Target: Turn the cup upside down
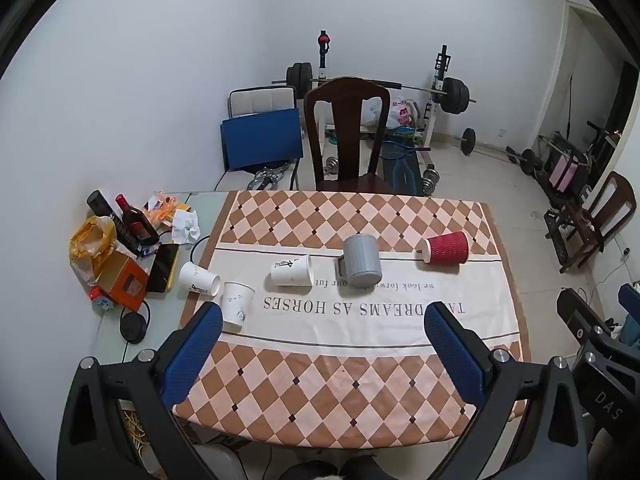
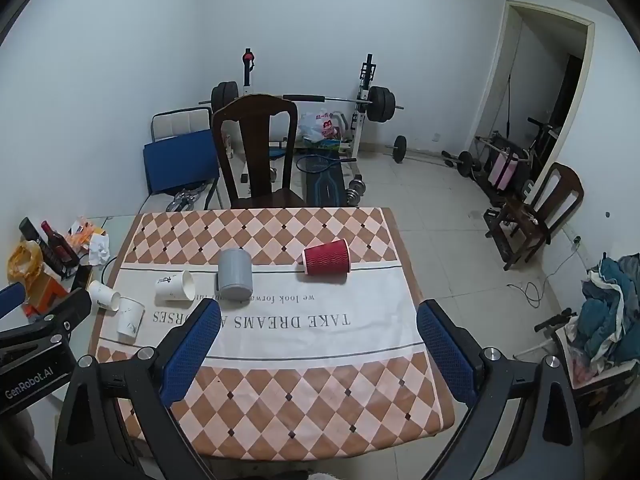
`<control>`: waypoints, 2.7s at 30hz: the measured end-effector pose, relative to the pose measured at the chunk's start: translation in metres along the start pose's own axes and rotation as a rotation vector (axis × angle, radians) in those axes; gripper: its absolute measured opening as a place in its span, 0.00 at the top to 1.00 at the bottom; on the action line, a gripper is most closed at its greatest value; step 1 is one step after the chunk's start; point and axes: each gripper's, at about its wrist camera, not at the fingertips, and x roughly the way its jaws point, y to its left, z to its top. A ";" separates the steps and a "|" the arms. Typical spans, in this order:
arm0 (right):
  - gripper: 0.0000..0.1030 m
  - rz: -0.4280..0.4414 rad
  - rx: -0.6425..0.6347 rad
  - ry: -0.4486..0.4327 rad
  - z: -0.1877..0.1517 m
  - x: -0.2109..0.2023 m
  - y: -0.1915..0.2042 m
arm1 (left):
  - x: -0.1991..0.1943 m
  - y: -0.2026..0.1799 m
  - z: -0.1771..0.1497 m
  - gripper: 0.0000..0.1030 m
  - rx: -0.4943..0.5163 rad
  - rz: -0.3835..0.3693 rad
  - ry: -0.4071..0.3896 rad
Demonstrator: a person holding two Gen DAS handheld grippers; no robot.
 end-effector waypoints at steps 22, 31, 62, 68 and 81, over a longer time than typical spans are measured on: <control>0.03 -0.014 -0.007 0.005 0.000 0.005 -0.012 | 0.007 -0.012 -0.001 0.00 0.006 -0.022 0.013; 0.03 -0.015 -0.008 0.006 0.002 0.004 -0.014 | 0.009 -0.012 0.001 0.00 0.006 -0.022 0.016; 0.03 -0.031 -0.005 -0.011 0.020 -0.003 -0.020 | 0.005 -0.016 0.015 0.00 0.013 -0.029 0.007; 0.03 -0.029 -0.004 -0.010 0.020 -0.004 -0.020 | 0.004 -0.017 0.015 0.00 0.010 -0.030 0.008; 0.03 -0.029 -0.005 -0.013 0.017 -0.005 -0.018 | -0.006 -0.022 0.025 0.00 0.011 -0.031 0.004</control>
